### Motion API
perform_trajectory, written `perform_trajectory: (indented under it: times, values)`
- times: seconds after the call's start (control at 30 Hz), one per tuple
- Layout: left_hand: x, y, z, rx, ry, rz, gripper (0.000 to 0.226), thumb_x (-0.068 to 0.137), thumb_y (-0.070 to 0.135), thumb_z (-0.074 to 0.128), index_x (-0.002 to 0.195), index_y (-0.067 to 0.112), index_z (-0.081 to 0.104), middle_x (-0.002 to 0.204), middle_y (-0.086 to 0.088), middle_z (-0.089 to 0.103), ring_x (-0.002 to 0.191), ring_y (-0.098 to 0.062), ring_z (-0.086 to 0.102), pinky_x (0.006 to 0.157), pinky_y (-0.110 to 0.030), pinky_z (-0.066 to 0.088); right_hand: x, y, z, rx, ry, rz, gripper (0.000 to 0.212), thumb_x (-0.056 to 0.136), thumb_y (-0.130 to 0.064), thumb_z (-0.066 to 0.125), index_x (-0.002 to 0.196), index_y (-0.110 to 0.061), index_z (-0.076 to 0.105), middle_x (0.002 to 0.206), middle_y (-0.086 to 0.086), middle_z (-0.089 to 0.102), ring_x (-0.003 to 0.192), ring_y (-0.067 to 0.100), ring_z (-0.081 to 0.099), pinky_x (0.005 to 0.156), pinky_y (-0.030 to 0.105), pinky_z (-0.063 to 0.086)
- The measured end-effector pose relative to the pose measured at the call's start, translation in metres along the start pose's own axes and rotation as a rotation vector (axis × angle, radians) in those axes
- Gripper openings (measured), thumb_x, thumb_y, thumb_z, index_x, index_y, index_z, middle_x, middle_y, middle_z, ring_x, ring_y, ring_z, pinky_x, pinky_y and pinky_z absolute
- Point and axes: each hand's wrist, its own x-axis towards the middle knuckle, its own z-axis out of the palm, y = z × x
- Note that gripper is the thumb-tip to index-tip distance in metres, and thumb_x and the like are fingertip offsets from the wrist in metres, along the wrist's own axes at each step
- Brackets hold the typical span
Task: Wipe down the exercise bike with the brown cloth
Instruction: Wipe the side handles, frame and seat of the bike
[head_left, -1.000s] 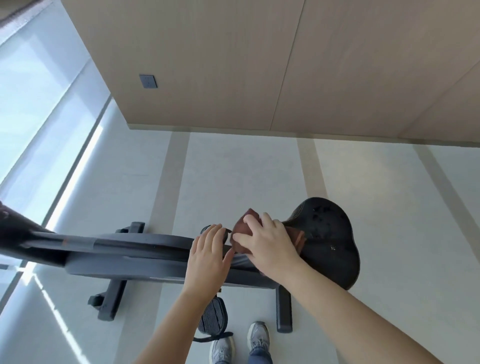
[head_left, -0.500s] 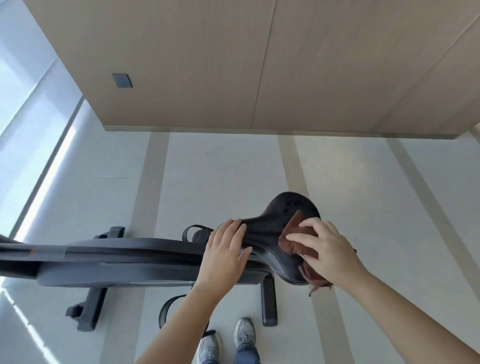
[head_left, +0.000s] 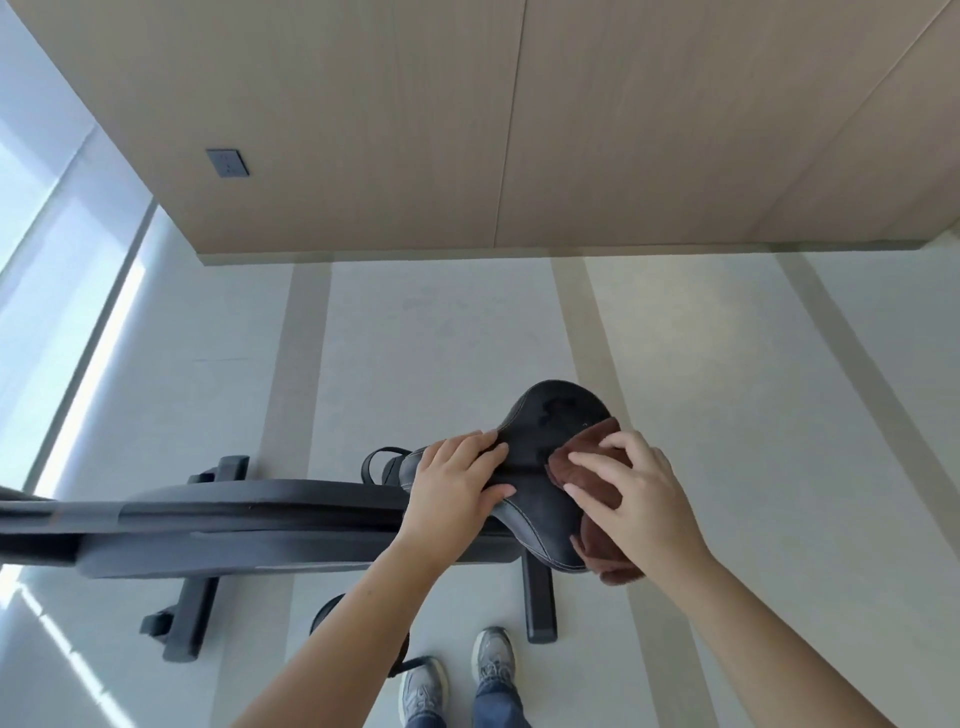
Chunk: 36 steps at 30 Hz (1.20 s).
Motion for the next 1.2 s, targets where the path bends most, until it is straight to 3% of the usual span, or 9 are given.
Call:
perform_trajectory:
  times: [0.17, 0.33, 0.53, 0.63, 0.77, 0.87, 0.93, 1.1, 1.2]
  values:
    - [0.001, 0.000, 0.002, -0.048, 0.041, -0.032, 0.042, 0.076, 0.041, 0.052, 0.100, 0.011, 0.070, 0.108, -0.003, 0.067, 0.101, -0.014, 0.048, 0.088, -0.027, 0.033, 0.052, -0.003, -0.006, 0.118, 0.133, 0.034, 0.024, 0.079, -0.027, 0.070, 0.102, -0.019, 0.070, 0.102, 0.003, 0.053, 0.097, 0.025, 0.054, 0.084, 0.029, 0.042]
    - [0.003, 0.000, 0.003, -0.041, 0.049, -0.025, 0.042, 0.077, 0.042, 0.053, 0.100, 0.011, 0.070, 0.107, -0.003, 0.067, 0.100, -0.015, 0.050, 0.086, -0.027, 0.034, 0.082, -0.013, 0.020, -0.167, -0.029, -0.055, 0.024, 0.079, -0.031, 0.069, 0.101, -0.022, 0.069, 0.104, 0.008, 0.056, 0.088, 0.036, 0.051, 0.064, 0.037, 0.045]
    - [0.000, -0.002, 0.003, -0.047, 0.052, -0.018, 0.042, 0.079, 0.042, 0.055, 0.101, 0.010, 0.069, 0.110, -0.003, 0.066, 0.101, -0.017, 0.053, 0.088, -0.028, 0.035, 0.012, -0.004, 0.002, -0.052, -0.035, -0.121, 0.025, 0.074, -0.028, 0.067, 0.098, -0.023, 0.069, 0.098, 0.006, 0.056, 0.079, 0.031, 0.055, 0.054, 0.040, 0.051]
    - [-0.001, -0.003, 0.004, -0.055, 0.050, -0.029, 0.042, 0.079, 0.043, 0.054, 0.102, 0.011, 0.069, 0.111, -0.002, 0.066, 0.102, -0.016, 0.053, 0.089, -0.029, 0.036, 0.019, -0.003, -0.005, 0.046, -0.067, -0.091, 0.027, 0.075, -0.032, 0.063, 0.099, -0.022, 0.070, 0.097, 0.004, 0.055, 0.083, 0.027, 0.057, 0.065, 0.039, 0.052]
    - [0.001, -0.001, 0.003, -0.070, 0.027, -0.054, 0.043, 0.079, 0.045, 0.053, 0.102, 0.012, 0.069, 0.111, -0.001, 0.066, 0.102, -0.017, 0.054, 0.089, -0.029, 0.036, 0.082, -0.002, 0.001, 0.051, 0.051, -0.046, 0.028, 0.080, -0.030, 0.067, 0.107, -0.023, 0.068, 0.107, 0.007, 0.052, 0.098, 0.029, 0.053, 0.078, 0.037, 0.048]
    - [0.001, -0.001, 0.001, -0.090, 0.000, -0.073, 0.043, 0.080, 0.046, 0.053, 0.104, 0.013, 0.069, 0.113, 0.001, 0.065, 0.103, -0.017, 0.055, 0.090, -0.027, 0.034, 0.107, 0.003, 0.016, -0.122, -0.137, 0.023, 0.032, 0.084, -0.042, 0.060, 0.114, -0.030, 0.063, 0.112, 0.003, 0.049, 0.104, 0.027, 0.045, 0.076, 0.035, 0.043]
    - [0.001, -0.002, 0.001, -0.092, -0.016, -0.084, 0.044, 0.080, 0.047, 0.053, 0.104, 0.014, 0.068, 0.114, 0.002, 0.065, 0.103, -0.017, 0.056, 0.091, -0.027, 0.033, 0.097, 0.009, 0.017, -0.065, -0.115, 0.068, 0.032, 0.083, -0.043, 0.061, 0.113, -0.031, 0.063, 0.111, 0.001, 0.049, 0.104, 0.025, 0.045, 0.077, 0.034, 0.041]
    - [-0.001, -0.001, 0.000, -0.119, 0.002, -0.123, 0.044, 0.079, 0.049, 0.052, 0.104, 0.016, 0.068, 0.115, 0.003, 0.064, 0.105, -0.013, 0.052, 0.092, -0.024, 0.031, 0.022, 0.021, 0.003, 0.157, 0.098, 0.116, 0.028, 0.079, -0.023, 0.072, 0.107, -0.020, 0.069, 0.105, 0.001, 0.048, 0.099, 0.020, 0.054, 0.087, 0.030, 0.044]
    - [0.001, 0.001, -0.001, -0.123, 0.013, -0.122, 0.048, 0.079, 0.053, 0.050, 0.104, 0.016, 0.069, 0.113, 0.002, 0.065, 0.105, -0.011, 0.049, 0.090, -0.021, 0.028, -0.004, 0.021, 0.001, 0.152, 0.082, 0.072, 0.028, 0.077, -0.029, 0.067, 0.102, -0.018, 0.071, 0.101, 0.002, 0.050, 0.095, 0.017, 0.055, 0.085, 0.021, 0.043]
